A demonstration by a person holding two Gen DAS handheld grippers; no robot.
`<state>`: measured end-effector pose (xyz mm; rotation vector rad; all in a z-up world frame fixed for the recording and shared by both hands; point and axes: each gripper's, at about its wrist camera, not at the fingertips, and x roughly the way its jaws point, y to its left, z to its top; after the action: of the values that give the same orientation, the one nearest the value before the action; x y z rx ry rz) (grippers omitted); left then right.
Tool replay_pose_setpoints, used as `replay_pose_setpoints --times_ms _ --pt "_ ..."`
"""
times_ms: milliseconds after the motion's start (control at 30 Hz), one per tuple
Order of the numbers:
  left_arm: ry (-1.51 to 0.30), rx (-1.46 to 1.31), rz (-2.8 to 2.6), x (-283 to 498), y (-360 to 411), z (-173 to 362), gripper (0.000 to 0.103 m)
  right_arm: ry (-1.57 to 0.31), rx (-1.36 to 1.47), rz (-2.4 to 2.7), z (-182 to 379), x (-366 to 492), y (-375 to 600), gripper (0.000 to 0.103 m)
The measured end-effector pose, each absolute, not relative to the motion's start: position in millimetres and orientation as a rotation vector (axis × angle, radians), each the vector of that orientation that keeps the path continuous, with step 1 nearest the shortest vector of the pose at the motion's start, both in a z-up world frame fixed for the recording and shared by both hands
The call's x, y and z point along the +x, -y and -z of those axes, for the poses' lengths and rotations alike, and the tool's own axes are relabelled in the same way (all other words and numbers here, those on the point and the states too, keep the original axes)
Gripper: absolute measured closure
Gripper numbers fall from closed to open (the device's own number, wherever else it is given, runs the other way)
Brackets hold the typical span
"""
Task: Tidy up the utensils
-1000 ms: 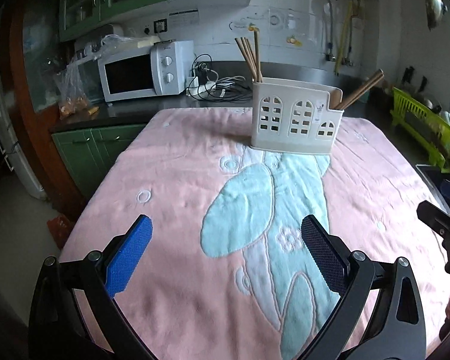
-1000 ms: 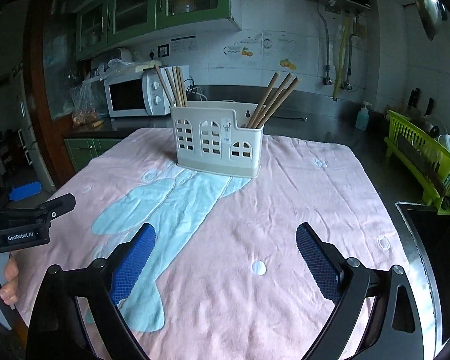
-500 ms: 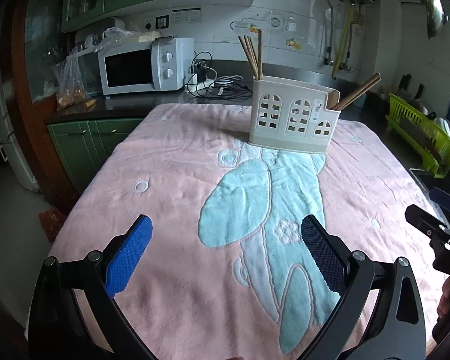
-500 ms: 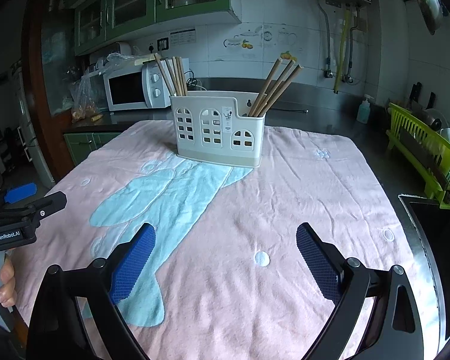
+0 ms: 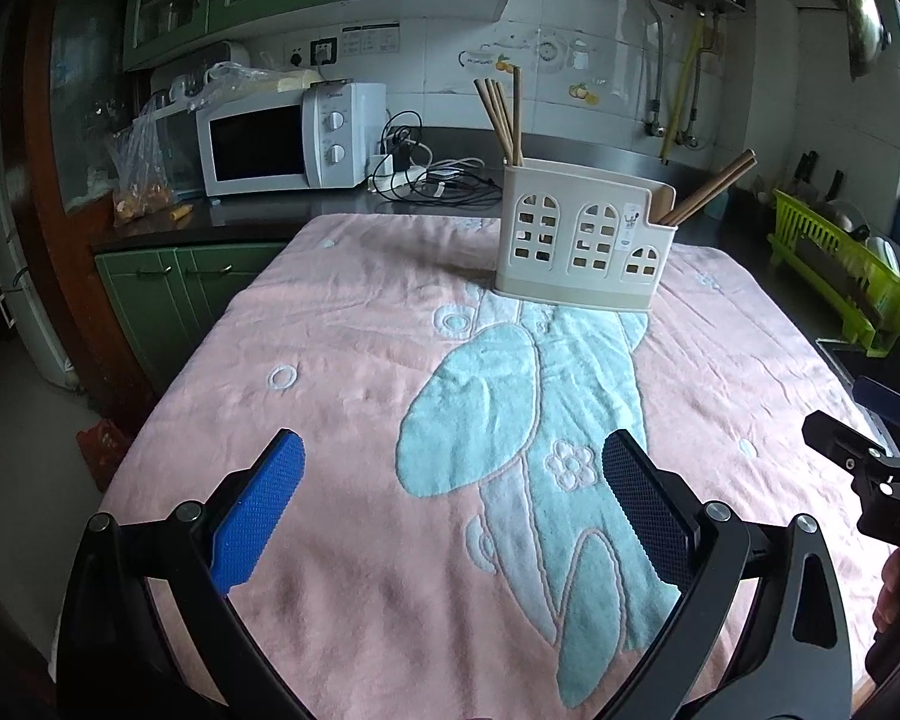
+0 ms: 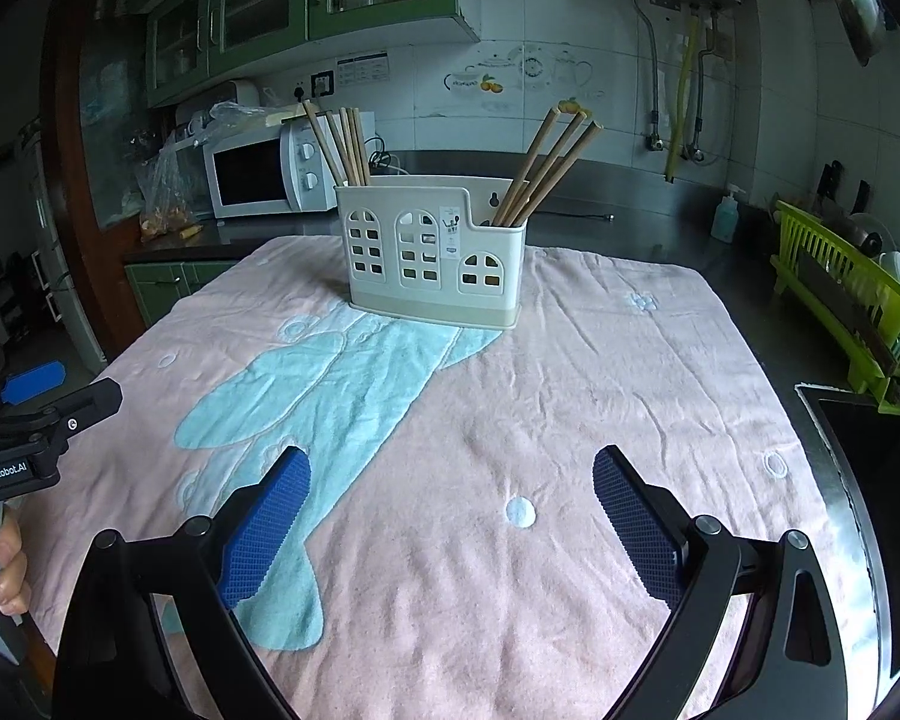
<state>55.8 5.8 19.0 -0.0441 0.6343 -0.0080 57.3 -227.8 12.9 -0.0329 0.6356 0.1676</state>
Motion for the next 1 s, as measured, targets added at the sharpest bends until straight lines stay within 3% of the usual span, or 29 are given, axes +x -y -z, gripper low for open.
replay_pose_setpoints --times_ms 1000 --pt "-0.662 -0.021 0.029 56.4 2.0 -10.3 0.005 -0.645 -0.028 -0.168 -7.8 59.2 230.0 0.011"
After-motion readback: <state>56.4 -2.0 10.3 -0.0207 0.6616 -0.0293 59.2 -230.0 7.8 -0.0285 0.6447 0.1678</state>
